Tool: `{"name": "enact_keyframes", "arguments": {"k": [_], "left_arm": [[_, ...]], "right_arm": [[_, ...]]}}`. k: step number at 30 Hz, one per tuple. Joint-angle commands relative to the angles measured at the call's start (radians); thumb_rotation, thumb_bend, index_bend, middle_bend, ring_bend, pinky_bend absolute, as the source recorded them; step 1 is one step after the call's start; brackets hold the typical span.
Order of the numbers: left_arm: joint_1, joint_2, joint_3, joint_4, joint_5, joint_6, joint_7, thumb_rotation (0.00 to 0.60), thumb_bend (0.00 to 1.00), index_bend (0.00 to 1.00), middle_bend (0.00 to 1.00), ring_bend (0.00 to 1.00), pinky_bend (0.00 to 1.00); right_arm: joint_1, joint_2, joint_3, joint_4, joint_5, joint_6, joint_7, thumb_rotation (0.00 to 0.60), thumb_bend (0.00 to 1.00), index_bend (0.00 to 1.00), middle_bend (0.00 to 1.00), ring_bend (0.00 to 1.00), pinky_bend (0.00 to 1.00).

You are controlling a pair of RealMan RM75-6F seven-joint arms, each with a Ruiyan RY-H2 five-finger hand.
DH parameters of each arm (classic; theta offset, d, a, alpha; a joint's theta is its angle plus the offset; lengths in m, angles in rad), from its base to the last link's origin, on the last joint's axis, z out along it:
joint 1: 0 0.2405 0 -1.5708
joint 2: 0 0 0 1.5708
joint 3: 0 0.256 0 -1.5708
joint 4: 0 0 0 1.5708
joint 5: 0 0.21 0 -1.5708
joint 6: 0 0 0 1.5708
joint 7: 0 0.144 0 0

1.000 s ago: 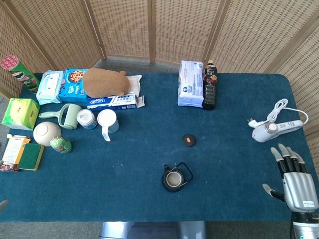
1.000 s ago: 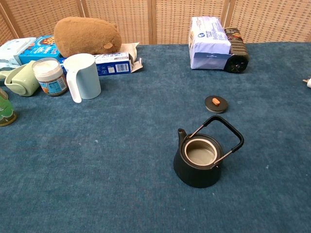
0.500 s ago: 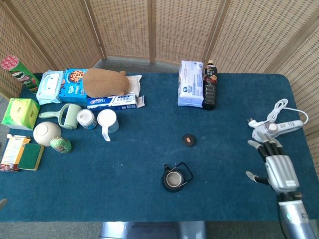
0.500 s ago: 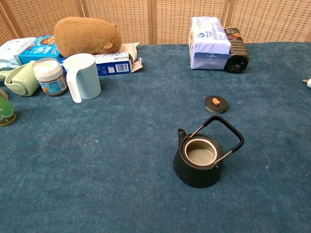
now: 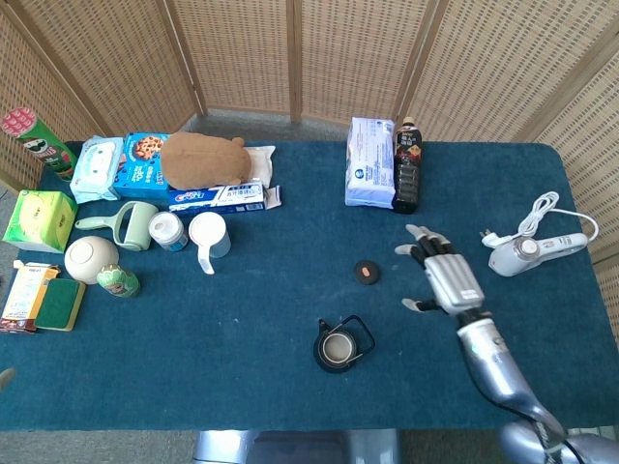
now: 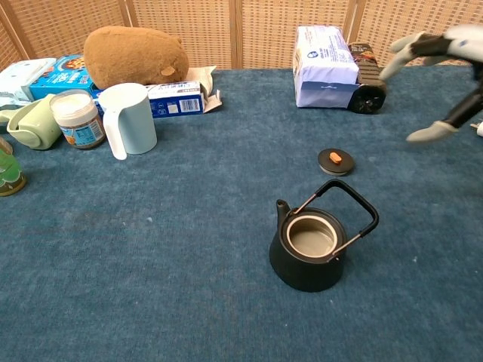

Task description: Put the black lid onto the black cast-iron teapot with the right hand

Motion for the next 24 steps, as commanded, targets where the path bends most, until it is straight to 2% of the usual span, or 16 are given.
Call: {"name": "enact_keyframes", "arguments": {"k": [1,12,17,24], "left_arm": [[-0.007,0.003,-0.006,-0.007,-0.018,-0.014,0.004,0.6,0.17,0.0,0.0,0.0,0.07],[-0.012,0.007,-0.013,-0.009,-0.037,-0.025,-0.004,0.6,0.17,0.0,0.0,0.0,0.07],[-0.013,0.008,-0.013,-0.01,-0.038,-0.028,-0.001,0.6,0.17,0.0,0.0,0.0,0.07],[-0.016,0.005,-0.015,-0.016,-0.048,-0.038,0.012,0.6,0.17,0.0,0.0,0.0,0.07]], "right_arm": [[0.072,-0.087,0.03,0.071,0.114,-0.081,-0.053,0.6,0.13,0.27,0.04,0.04,0.0],[0.185,-0.252,0.044,0.27,0.324,-0.11,-0.192,0.6,0.13,0.29,0.03,0.03,0.0],[0.218,-0.284,0.051,0.332,0.4,-0.125,-0.225,0.6,0.13,0.3,0.03,0.03,0.0],[0.238,-0.296,0.041,0.369,0.445,-0.139,-0.244,0.6,0.13,0.3,0.03,0.03,0.0]]}}
